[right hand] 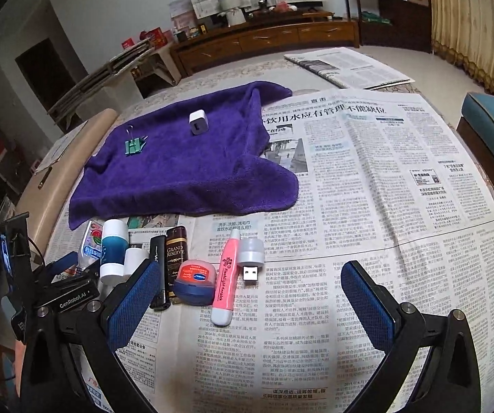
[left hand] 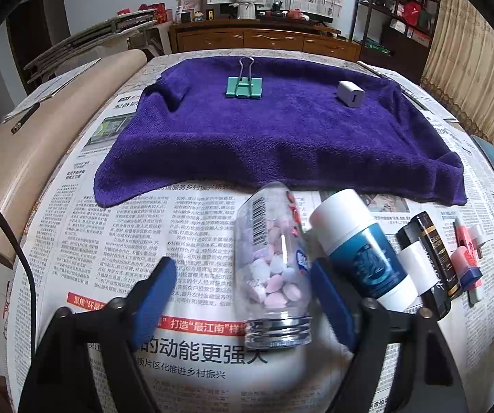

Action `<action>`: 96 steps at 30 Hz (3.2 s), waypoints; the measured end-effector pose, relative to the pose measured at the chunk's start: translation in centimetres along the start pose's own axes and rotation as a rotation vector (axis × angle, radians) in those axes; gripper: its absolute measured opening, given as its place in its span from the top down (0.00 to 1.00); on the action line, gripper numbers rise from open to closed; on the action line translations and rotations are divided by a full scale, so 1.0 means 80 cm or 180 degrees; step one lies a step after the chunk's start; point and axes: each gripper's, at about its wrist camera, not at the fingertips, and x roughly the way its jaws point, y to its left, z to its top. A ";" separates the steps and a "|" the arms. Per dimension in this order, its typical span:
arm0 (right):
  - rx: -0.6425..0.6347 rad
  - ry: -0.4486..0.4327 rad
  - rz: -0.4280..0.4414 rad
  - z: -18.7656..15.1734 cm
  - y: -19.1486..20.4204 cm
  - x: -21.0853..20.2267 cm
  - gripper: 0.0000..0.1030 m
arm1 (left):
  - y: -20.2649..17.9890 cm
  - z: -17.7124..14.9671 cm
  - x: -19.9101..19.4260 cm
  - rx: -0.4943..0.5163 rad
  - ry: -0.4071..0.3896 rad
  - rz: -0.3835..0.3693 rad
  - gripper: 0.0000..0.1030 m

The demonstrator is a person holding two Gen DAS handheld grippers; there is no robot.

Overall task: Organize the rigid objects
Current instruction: 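Grasp the clear pill bottle with the left tool, then grasp the white USB light with the right tool, then place the pill bottle and USB light on the towel, opening both tools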

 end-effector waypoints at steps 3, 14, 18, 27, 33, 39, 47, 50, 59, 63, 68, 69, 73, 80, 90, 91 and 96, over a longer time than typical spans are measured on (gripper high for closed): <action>-0.0009 -0.0001 0.0017 -0.001 0.002 -0.001 0.00 | -0.007 0.001 -0.003 0.0067 -0.0070 -0.0064 0.54; -0.0053 0.0025 -0.0014 -0.002 0.003 -0.003 0.00 | 0.008 -0.001 -0.009 -0.0016 -0.0089 -0.0274 0.62; -0.0113 0.0037 -0.0043 -0.003 0.004 -0.002 0.00 | 0.019 -0.002 -0.017 -0.0053 -0.0113 -0.0255 0.62; -0.0312 0.0148 -0.0293 -0.009 0.005 0.013 0.00 | 0.039 -0.001 -0.034 -0.0057 -0.0166 -0.0248 0.62; -0.0353 0.0166 -0.0544 -0.010 -0.004 0.032 0.00 | 0.047 -0.001 -0.035 -0.0059 -0.0161 -0.0280 0.62; -0.0277 0.0127 -0.0589 -0.007 -0.010 0.049 0.02 | 0.054 0.000 -0.027 -0.0134 -0.0139 -0.0382 0.62; -0.0228 0.0135 -0.0550 -0.005 -0.009 0.068 0.14 | 0.068 0.007 -0.029 -0.0258 -0.0148 -0.0556 0.62; -0.0250 0.0101 -0.0557 -0.006 -0.007 0.067 0.14 | 0.067 0.006 -0.033 -0.0249 -0.0156 -0.0569 0.62; -0.0231 0.0078 -0.0590 -0.003 -0.009 0.072 0.18 | 0.062 0.006 -0.030 -0.0244 -0.0123 -0.0628 0.62; -0.0388 0.0074 -0.0715 -0.005 0.003 0.081 0.24 | 0.062 0.005 -0.031 -0.0241 -0.0120 -0.0617 0.62; -0.0542 -0.0053 -0.0637 -0.007 0.018 0.079 0.52 | 0.064 0.004 -0.030 -0.0269 -0.0102 -0.0627 0.62; -0.0569 -0.0063 -0.0620 -0.007 0.020 0.079 0.55 | 0.065 0.003 -0.030 -0.0270 -0.0101 -0.0630 0.62; -0.0585 -0.0096 -0.0556 -0.008 0.023 0.077 0.72 | 0.068 0.002 -0.032 -0.0288 -0.0112 -0.0633 0.62; -0.0515 -0.0155 -0.0446 -0.010 0.019 0.060 0.72 | 0.071 0.004 -0.035 -0.0280 -0.0123 -0.0657 0.62; -0.0548 -0.0084 -0.0369 -0.010 0.023 0.051 0.72 | 0.073 0.026 -0.047 -0.0285 -0.0149 -0.0695 0.62; -0.0531 -0.0108 -0.0344 -0.010 0.023 0.050 0.72 | 0.073 0.030 -0.049 -0.0281 -0.0157 -0.0695 0.62; -0.0523 -0.0115 -0.0300 0.001 0.025 0.048 0.72 | 0.074 0.048 -0.056 -0.0259 -0.0200 -0.0687 0.62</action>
